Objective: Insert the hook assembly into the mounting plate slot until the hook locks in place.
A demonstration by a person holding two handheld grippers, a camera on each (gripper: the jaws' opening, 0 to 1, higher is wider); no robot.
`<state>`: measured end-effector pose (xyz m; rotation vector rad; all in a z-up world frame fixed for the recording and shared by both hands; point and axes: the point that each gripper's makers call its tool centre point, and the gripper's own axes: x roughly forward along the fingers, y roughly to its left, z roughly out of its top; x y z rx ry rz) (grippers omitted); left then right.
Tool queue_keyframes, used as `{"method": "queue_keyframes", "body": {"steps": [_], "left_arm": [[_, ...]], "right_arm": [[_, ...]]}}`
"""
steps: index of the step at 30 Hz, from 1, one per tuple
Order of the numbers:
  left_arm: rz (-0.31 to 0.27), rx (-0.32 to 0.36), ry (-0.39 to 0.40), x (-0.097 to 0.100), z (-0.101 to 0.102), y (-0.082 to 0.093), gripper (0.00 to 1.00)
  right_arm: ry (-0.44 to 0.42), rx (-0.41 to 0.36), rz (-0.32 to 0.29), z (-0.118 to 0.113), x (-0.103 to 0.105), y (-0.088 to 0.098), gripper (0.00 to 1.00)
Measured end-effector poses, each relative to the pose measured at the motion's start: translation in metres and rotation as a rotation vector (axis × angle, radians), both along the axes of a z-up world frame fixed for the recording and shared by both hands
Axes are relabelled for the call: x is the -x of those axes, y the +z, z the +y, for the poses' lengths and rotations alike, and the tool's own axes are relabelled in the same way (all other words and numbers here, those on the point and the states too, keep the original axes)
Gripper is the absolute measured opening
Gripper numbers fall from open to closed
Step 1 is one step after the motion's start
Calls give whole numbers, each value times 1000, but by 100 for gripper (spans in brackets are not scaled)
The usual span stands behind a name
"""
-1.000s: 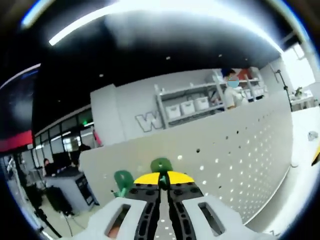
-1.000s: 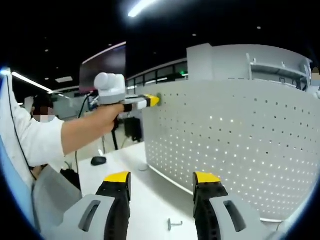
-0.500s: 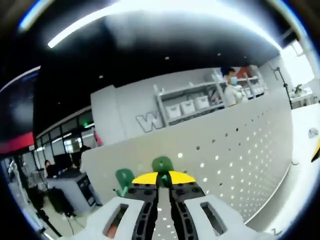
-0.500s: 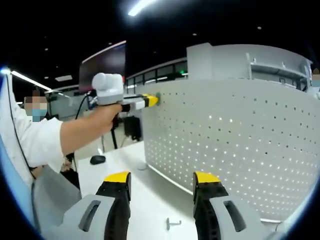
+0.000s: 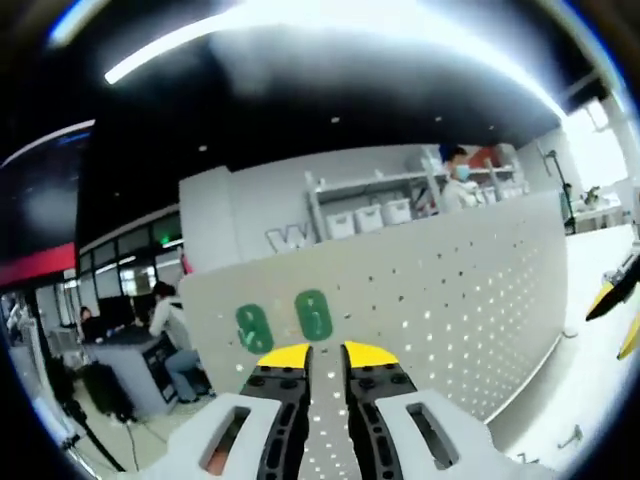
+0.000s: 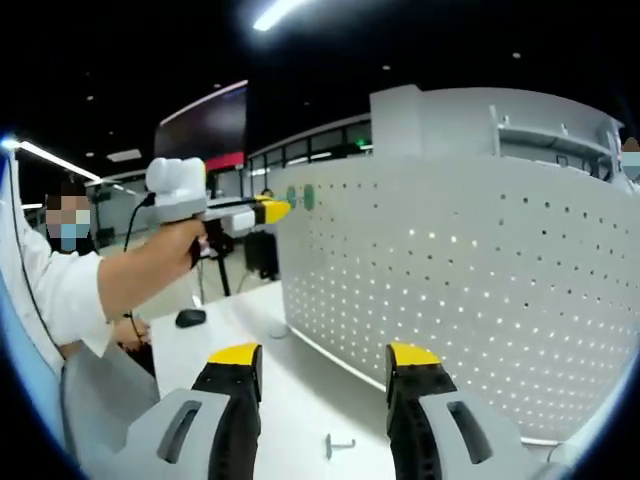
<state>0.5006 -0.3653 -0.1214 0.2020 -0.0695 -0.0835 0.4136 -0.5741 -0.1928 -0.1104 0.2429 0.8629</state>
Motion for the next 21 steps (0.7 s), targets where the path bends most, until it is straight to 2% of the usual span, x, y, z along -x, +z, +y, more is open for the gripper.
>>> {"method": "queue_keyframes", "body": {"steps": [10,14,21], "left_arm": [[40,60,-59,41,-16,-26,16],[60,82,-81,58,-25,-38,16],[95,92,-109,76,-38,-58,16]], "right_arm": [[1,11,16,0,-3,-9,49],[-9,19,33,-5,-5,-18,49],[-25,35,58,-13,-3,-29,49]]}}
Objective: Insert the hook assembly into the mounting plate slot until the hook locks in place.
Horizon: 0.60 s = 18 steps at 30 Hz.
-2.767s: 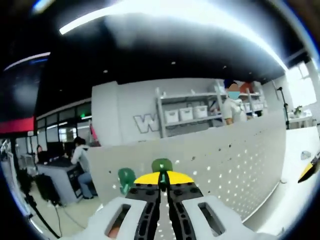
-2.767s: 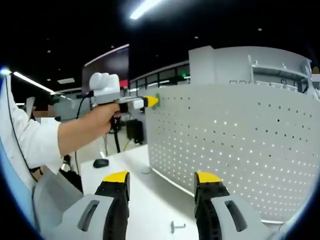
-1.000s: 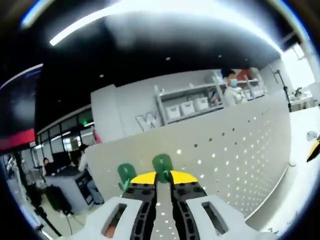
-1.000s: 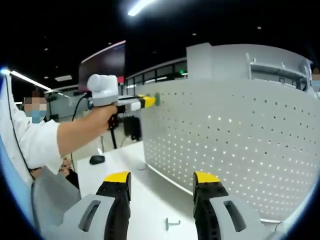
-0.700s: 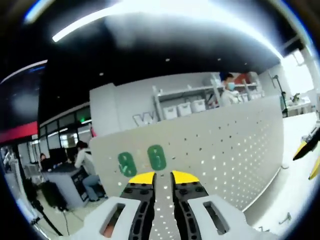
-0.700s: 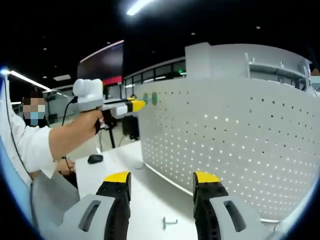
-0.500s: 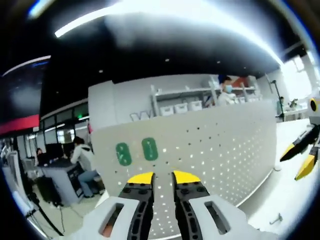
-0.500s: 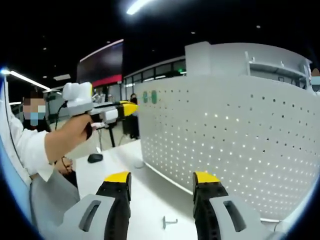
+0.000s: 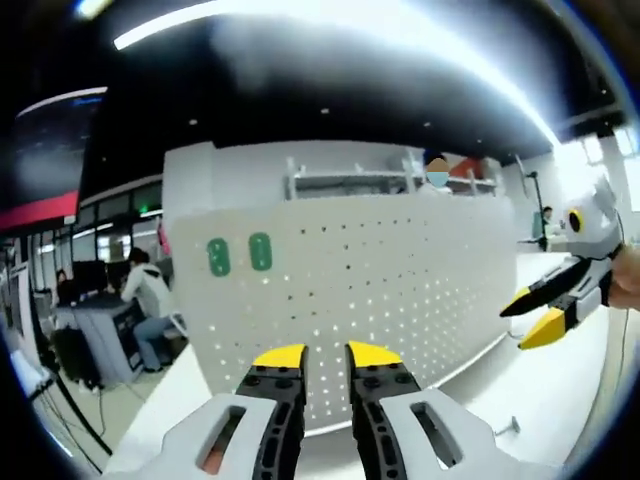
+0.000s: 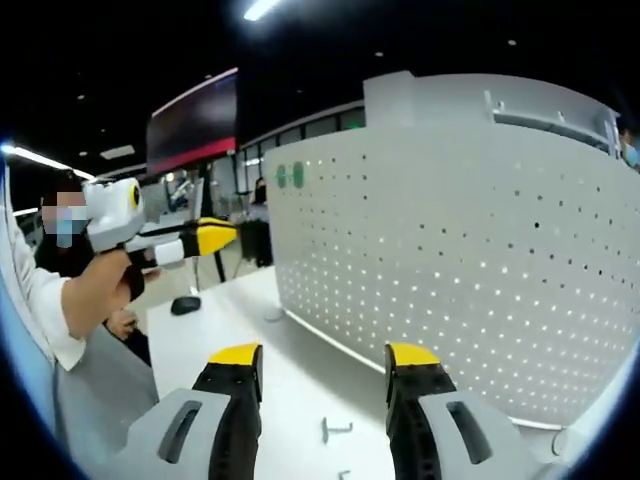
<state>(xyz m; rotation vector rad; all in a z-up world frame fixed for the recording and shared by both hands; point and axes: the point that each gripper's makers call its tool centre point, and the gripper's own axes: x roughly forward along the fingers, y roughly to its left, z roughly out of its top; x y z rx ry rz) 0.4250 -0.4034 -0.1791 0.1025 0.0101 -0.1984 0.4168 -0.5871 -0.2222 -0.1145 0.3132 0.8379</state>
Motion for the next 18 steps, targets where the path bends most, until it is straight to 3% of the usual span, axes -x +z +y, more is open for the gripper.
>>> {"method": "queue_keyframes", "body": {"steps": [6,12,18], "left_arm": [[33,-5,-36,11,-13,-22,15],[40,-12,-67,14,-21,-32,15],[73,-2,-87,15,-23,-44,14]], "right_arm": [[-16,26,25,-8,5,-14,49],[-33,52,60,-16,10,-34,49],[-69,79,135,-34,19,-66,49]]}}
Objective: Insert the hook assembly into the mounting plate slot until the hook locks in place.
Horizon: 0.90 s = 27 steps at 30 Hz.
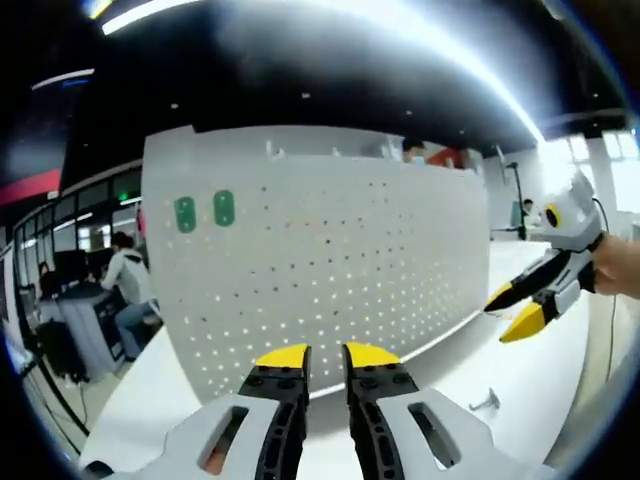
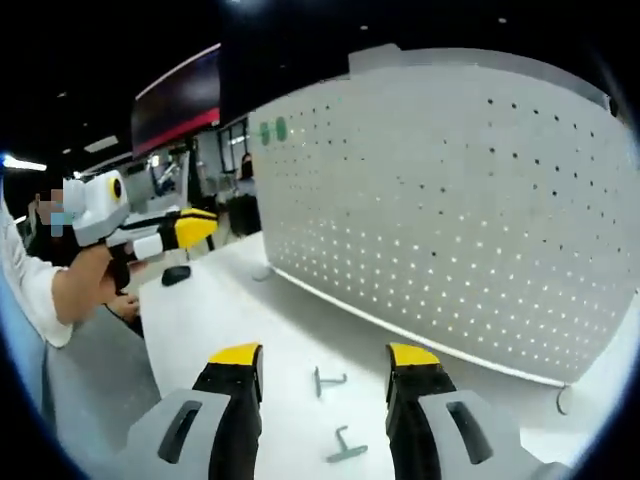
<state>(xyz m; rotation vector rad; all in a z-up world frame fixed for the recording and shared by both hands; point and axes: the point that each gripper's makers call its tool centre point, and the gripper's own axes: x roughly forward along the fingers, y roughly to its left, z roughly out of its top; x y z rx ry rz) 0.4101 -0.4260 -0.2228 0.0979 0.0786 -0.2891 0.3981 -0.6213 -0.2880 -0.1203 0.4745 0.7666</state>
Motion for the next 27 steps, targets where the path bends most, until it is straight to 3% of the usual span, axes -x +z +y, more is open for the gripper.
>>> {"method": "queue_keyframes", "body": {"steps": [4,17,27], "left_arm": [[-6,-1,-9,0,-1,0,14],[7,8,-37,1,-6,-3,13],[11,15,-37,1,-6,-3,13]], "right_arm": [[-32,15,71,-13,6,-30,49],[-89,55,206,-32,16,-90,51],[-115,39,283,-36,21,-111,51]]}}
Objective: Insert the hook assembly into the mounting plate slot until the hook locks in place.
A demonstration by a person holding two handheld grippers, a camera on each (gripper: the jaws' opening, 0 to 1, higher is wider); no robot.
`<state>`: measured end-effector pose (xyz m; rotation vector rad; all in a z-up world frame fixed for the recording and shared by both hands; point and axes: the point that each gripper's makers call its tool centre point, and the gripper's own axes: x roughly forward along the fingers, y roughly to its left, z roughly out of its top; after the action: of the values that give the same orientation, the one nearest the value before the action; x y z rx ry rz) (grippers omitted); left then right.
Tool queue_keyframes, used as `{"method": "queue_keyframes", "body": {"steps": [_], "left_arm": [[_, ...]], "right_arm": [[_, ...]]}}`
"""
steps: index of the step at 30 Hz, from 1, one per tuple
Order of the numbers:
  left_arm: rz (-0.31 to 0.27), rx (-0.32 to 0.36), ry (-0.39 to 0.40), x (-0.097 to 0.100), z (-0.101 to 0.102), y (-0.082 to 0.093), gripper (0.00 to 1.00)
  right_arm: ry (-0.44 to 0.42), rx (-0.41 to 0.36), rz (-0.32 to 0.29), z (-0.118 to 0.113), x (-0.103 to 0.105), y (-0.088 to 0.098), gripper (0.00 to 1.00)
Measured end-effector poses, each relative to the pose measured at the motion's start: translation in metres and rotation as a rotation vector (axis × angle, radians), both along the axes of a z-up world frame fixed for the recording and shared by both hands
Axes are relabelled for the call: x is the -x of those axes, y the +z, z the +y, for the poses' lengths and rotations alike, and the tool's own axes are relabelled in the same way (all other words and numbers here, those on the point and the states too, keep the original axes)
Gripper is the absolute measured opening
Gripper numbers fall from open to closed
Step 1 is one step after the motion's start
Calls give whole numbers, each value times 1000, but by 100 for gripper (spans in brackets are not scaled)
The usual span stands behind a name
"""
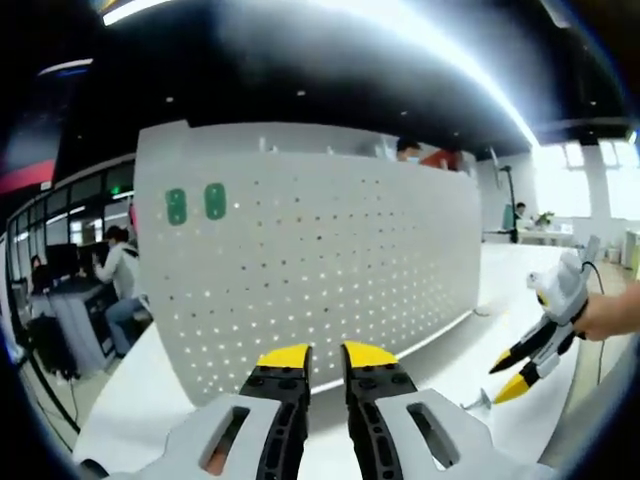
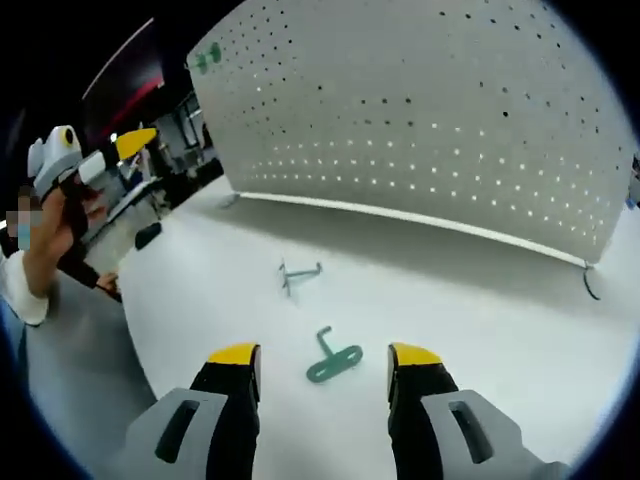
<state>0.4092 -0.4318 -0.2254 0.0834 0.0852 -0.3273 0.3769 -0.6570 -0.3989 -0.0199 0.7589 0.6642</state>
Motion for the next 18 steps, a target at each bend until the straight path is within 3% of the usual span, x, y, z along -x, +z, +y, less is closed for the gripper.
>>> {"method": "queue_keyframes", "body": {"steps": [18], "left_arm": [[1,10,-1,0,2,1,11]], "right_arm": [[44,-12,69,20,-4,-17,46]]}}
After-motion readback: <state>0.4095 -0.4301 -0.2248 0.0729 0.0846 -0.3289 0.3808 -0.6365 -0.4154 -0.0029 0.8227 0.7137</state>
